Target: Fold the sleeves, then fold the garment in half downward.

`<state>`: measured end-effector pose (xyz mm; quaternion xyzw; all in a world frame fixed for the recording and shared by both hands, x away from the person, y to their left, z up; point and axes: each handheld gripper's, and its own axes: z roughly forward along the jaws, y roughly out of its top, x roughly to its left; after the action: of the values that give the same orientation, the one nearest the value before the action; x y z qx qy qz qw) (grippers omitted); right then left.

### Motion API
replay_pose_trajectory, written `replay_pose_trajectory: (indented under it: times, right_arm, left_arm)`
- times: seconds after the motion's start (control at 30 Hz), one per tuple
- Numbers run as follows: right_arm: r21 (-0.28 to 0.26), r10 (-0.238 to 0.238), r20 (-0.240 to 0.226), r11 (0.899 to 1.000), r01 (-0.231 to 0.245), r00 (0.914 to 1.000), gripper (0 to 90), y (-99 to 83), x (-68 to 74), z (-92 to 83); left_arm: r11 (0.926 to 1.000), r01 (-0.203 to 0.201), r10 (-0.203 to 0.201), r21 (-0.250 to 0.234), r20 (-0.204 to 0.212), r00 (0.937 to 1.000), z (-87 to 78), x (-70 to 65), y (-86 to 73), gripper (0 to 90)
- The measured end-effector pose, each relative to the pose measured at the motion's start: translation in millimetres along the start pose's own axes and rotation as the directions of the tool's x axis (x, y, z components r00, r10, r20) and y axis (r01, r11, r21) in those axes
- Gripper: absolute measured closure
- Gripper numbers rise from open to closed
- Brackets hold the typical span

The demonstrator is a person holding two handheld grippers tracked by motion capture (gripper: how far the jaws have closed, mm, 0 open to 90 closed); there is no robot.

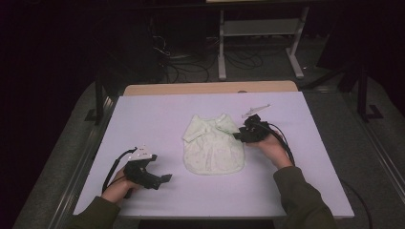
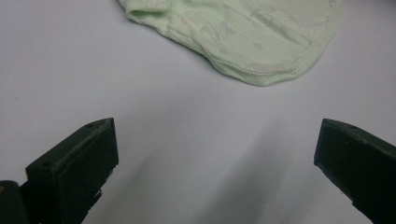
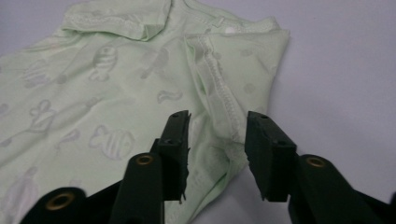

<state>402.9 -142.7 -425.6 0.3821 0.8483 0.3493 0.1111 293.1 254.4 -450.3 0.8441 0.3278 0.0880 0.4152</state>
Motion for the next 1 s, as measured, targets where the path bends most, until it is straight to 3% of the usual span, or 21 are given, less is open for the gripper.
replay_pose_trajectory:
  times: [0.2,0.6,0.83,1.0]
  right_arm:
    - [-0.011,0.020,0.002,1.000,-0.020,0.9998,40.3,-4.3,5.4,-8.3]
    - [-0.007,0.015,0.029,1.000,-0.015,0.9995,22.1,-14.4,15.6,-14.8]
    - [-0.022,0.029,0.041,0.999,-0.028,0.9988,13.7,-19.3,21.7,-17.8]
    - [-0.058,0.053,0.049,0.997,-0.050,0.9974,13.2,-22.5,25.9,-22.7]
  left_arm:
    - [1.0000,-0.004,0.004,0.003,-0.002,1.0000,0.2,0.1,0.0,0.0]
    - [1.0000,-0.008,0.008,0.005,-0.002,1.0000,0.3,-0.2,0.1,0.0]
    - [1.0000,-0.008,0.008,0.005,0.000,1.0000,0.0,-0.3,0.2,0.0]
    - [1.0000,-0.008,0.008,0.004,0.002,1.0000,-0.1,-0.5,0.4,0.0]
